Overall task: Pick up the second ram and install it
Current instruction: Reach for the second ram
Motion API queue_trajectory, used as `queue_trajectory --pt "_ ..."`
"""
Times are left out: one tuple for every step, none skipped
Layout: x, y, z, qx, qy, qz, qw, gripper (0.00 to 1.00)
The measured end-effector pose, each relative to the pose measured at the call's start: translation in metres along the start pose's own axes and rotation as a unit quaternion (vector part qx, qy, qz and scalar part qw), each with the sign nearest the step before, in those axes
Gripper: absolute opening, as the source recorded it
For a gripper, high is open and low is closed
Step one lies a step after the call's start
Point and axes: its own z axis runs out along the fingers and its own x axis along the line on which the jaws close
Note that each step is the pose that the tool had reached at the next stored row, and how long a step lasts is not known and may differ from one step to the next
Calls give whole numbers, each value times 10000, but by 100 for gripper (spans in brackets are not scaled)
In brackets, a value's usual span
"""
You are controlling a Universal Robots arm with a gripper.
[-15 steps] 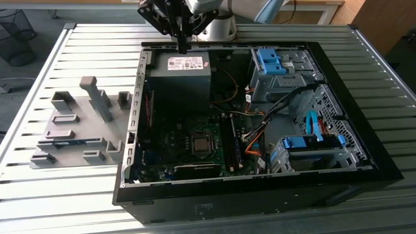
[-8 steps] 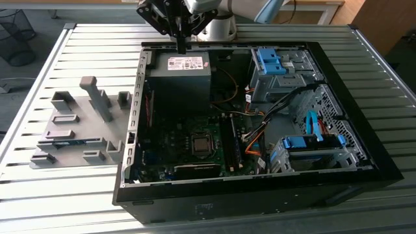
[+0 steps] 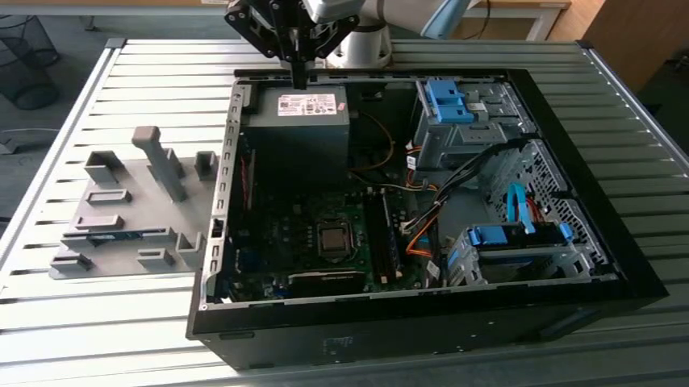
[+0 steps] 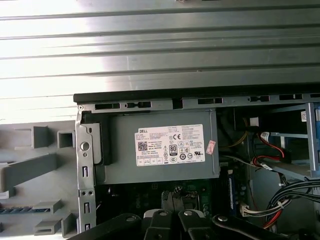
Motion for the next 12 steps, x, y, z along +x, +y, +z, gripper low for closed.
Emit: queue_trajectory --pt "1 0 0 0 0 0 10000 10" --pt "3 0 0 0 0 0 10000 10" --pt "4 0 0 0 0 0 10000 10" --pt "15 -1 2 0 0 0 10000 10" --pt "30 -2 3 0 0 0 10000 10" --pt "32 -3 3 0 0 0 10000 10" --pt "34 -3 3 0 0 0 10000 10" --pt "35 -3 3 0 0 0 10000 10" --pt "35 -3 3 0 0 0 10000 10" --pt "41 -4 5 0 0 0 10000 10" --pt "50 -4 7 0 0 0 10000 10" --pt "52 -4 7 0 0 0 10000 10"
